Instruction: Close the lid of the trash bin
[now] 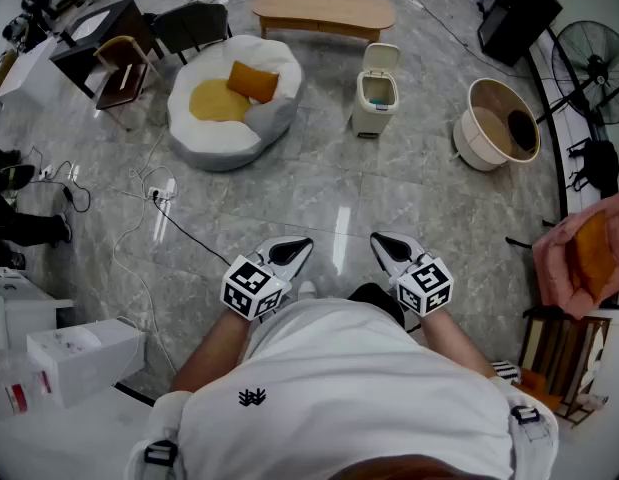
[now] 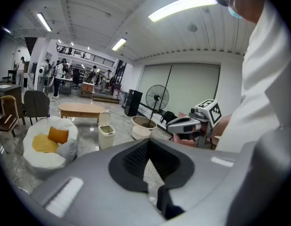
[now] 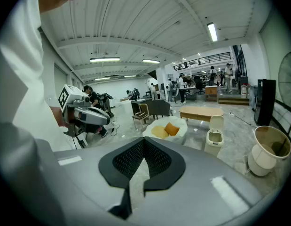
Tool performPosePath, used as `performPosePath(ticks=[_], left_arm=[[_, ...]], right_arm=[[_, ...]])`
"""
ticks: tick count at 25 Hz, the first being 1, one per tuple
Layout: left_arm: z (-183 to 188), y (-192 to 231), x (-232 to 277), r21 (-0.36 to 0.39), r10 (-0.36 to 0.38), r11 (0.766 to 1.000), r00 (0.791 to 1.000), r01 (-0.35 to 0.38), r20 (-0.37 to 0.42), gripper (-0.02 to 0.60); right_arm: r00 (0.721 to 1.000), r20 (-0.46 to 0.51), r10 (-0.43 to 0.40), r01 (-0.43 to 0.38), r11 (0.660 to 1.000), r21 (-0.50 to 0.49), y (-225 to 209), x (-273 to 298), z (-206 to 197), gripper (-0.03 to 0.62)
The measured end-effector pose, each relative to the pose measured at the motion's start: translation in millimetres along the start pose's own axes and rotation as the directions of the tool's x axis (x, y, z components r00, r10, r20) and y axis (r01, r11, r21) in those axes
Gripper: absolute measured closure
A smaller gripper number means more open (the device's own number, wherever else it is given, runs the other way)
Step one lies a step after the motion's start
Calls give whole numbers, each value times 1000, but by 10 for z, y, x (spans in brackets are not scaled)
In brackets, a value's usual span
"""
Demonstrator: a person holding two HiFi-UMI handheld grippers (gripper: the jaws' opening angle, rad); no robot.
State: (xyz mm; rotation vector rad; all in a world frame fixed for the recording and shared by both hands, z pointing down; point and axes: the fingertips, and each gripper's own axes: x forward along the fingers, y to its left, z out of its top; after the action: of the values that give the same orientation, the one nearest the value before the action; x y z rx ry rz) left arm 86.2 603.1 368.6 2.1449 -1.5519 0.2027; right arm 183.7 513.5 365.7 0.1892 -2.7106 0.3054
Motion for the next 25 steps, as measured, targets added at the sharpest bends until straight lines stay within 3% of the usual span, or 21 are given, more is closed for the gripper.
performPosePath(ticks=[6, 13, 25], left_arm=[[122, 408, 96, 16, -21, 1000, 1000, 21, 8, 526], [376, 838, 770, 14, -48, 999, 999, 48, -7, 526], [1577, 1973, 2056, 49, 32, 998, 999, -30, -30, 525]], right_arm=[[1000, -18, -26, 26, 1000, 9, -145, 296, 109, 594], [999, -27, -35, 35, 999, 27, -856, 673, 223, 594], [1000, 21, 3, -3, 1000, 18, -2539, 1457, 926, 565]])
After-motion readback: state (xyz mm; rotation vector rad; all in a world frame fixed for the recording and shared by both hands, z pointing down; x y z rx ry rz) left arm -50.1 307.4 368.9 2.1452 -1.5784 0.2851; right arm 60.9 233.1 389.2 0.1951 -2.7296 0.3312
